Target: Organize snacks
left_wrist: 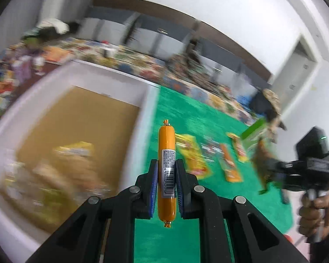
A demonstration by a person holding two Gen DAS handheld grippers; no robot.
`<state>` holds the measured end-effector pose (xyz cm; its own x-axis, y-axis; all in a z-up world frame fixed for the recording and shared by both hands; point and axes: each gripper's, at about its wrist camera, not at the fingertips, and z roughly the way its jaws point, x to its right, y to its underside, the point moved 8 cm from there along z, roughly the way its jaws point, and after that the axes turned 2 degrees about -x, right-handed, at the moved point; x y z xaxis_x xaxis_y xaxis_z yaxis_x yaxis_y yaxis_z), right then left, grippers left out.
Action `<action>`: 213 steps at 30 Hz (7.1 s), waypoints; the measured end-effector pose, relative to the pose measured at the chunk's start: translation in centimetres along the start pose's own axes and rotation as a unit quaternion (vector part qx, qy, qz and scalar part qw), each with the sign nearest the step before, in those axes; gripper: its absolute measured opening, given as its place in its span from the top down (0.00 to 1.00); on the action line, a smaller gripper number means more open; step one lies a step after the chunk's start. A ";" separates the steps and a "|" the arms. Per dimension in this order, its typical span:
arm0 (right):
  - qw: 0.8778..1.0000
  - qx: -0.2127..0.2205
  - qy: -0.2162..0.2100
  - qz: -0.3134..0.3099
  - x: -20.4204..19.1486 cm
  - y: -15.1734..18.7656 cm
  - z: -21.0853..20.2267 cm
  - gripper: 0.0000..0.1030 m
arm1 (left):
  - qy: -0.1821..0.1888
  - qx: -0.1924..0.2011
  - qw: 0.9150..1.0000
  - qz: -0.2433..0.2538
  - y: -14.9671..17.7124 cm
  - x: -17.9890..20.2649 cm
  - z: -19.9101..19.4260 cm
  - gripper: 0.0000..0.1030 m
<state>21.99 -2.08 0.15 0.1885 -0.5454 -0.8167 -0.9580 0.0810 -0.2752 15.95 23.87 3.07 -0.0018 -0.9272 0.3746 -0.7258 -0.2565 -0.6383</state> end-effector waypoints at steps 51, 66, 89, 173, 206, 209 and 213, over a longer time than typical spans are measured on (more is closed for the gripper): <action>0.854 0.172 0.489 -0.049 27.9 3.3 -13.6 0.15 | -0.117 -0.093 0.976 0.158 13.0 11.3 23.2 0.00; 0.852 0.171 0.492 -0.047 27.7 3.6 -13.8 0.13 | -0.117 -0.093 0.976 0.158 12.9 11.3 23.3 0.00; 0.852 0.171 0.492 -0.046 27.7 3.6 -13.8 0.12 | -0.079 -0.170 0.979 0.084 3.0 12.7 29.4 0.00; 0.896 0.007 0.425 -0.130 22.5 -11.4 2.7 0.13 | -0.108 -0.098 0.974 0.171 9.3 7.5 24.8 0.00; 0.990 0.046 0.098 0.088 19.1 3.2 -8.8 0.53 | -0.032 -0.145 0.981 0.128 9.9 8.3 19.6 0.58; 0.991 0.046 0.091 0.085 17.8 3.0 -8.2 0.53 | -0.006 -0.128 0.987 0.099 9.7 8.6 17.0 0.58; 0.994 0.046 0.066 0.074 14.6 2.0 -7.2 0.52 | 0.036 -0.088 0.994 0.053 7.8 8.9 12.1 0.58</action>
<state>21.28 -15.89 -8.70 0.0117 -0.6261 -0.7796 -0.9479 0.2413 -0.2080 18.58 10.36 -6.70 -0.1292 -0.9230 0.3626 -0.8283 -0.1006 -0.5512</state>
